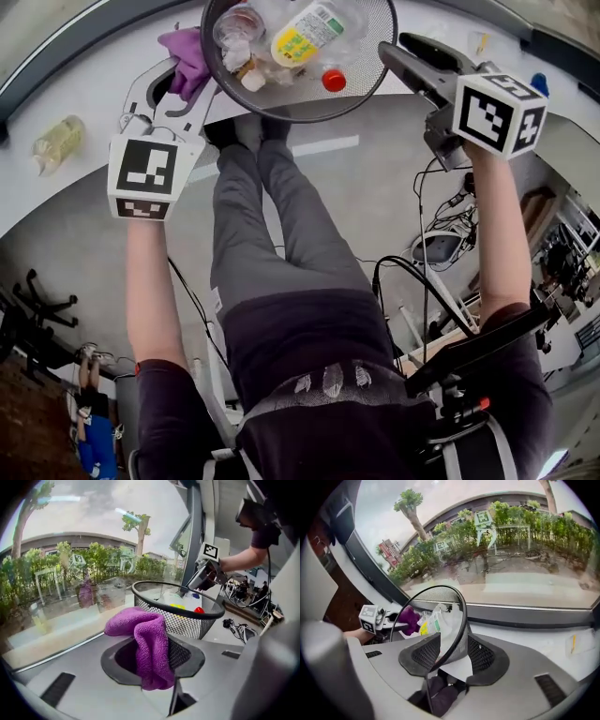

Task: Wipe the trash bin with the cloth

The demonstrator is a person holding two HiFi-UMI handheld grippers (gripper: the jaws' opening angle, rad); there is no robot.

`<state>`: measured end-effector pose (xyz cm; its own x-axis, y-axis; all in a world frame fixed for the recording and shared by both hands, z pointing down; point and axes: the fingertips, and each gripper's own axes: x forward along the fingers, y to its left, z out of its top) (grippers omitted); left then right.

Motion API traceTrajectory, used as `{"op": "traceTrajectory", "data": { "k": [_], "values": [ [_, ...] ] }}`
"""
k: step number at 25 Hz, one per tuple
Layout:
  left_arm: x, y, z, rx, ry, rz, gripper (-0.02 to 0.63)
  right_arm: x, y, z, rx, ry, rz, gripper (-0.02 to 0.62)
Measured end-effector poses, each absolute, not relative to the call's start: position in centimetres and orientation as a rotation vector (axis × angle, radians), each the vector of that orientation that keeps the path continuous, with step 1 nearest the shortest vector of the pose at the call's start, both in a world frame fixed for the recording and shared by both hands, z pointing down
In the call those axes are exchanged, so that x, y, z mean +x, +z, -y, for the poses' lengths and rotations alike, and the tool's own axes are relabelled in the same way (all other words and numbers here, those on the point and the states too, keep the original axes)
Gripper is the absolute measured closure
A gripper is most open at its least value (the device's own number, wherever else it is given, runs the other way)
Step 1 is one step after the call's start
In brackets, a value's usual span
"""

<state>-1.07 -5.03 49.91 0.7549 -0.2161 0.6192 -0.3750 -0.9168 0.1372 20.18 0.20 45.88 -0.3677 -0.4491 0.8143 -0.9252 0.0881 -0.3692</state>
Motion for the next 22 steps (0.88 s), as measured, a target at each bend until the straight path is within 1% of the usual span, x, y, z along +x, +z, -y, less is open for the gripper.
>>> {"op": "traceTrajectory", "data": {
  "k": [2, 3, 4, 7, 9, 14, 22],
  "values": [
    [-1.0, 49.9, 5.8, 2.71, 0.918, 0.487, 0.485, 19.8, 46.8, 0.3, 1.318, 1.34, 1.887, 0.422],
    [-0.9, 50.1, 6.0, 2.709, 0.924, 0.502, 0.485, 19.6, 47.2, 0.1, 1.306, 1.42, 1.894, 0.467],
    [-0.9, 50.2, 6.1, 2.706, 0.933, 0.518, 0.485, 19.3, 47.4, 0.0, 1.309, 1.517, 1.909, 0.491],
    [-1.4, 50.9, 5.2, 2.69, 0.955, 0.529, 0.485, 19.9, 47.8, -0.5, 1.494, 1.878, 1.839, 0.515],
    [-1.1, 51.5, 3.6, 2.668, 0.948, 0.516, 0.485, 20.5, 47.9, -1.0, 1.618, 2.046, 1.784, 0.517],
    [-0.4, 52.3, -1.1, 2.595, 0.93, 0.423, 0.485, 20.2, 47.3, -1.7, 1.673, 2.084, 1.765, 0.517],
    [4.5, 53.4, -8.2, 2.471, 0.818, 0.245, 0.485, 20.3, 47.8, -2.2, 1.706, 2.13, 1.759, 0.515]
  ]
}}
